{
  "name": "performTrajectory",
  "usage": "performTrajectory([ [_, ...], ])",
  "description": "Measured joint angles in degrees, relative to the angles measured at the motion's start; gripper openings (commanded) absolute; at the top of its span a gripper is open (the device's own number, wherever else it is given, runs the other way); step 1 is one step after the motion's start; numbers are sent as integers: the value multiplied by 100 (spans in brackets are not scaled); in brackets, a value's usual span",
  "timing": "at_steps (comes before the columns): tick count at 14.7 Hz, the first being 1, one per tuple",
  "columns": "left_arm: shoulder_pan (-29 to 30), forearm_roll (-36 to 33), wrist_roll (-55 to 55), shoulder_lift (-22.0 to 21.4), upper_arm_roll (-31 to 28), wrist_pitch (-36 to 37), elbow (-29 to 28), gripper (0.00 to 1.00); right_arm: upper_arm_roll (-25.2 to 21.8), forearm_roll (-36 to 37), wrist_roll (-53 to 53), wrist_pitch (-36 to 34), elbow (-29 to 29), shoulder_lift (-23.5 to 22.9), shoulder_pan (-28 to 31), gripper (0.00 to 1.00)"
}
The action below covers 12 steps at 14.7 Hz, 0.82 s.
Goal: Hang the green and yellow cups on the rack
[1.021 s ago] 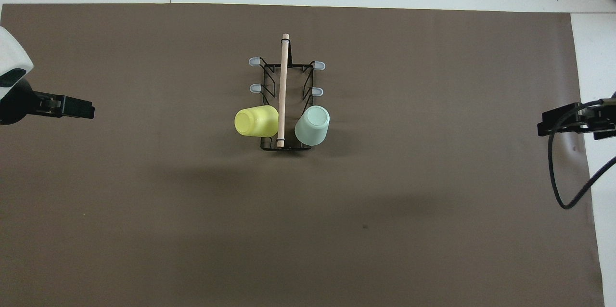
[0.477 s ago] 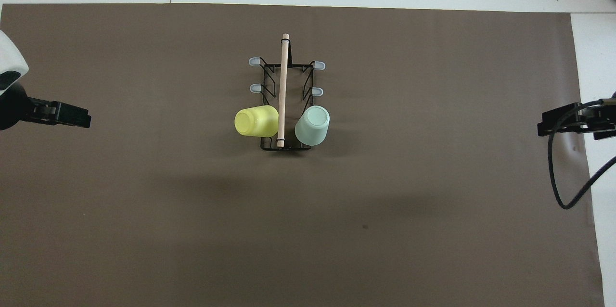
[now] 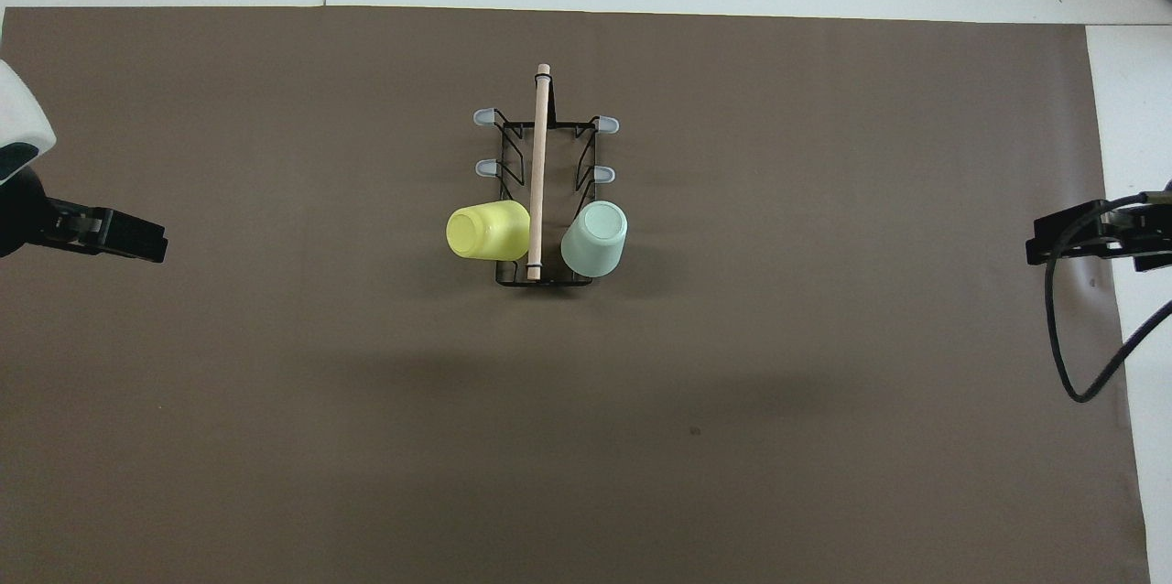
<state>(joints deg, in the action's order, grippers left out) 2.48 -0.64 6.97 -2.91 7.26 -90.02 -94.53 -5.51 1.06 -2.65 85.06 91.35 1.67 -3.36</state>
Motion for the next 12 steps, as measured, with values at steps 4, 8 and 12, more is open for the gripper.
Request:
performTrajectory([
  [4, -36, 0, 0, 1, -21, 40, 0, 100, 12, 5, 0, -3, -1, 0, -8, 100],
  [8, -721, 2, 0, 1, -746, 48, 0, 100, 22, 4, 0, -3, -1, 0, -8, 100],
  [12, -807, 2, 0, 1, -867, 49, 2, 100, 25, 3, 0, -3, 0, 0, -8, 100],
])
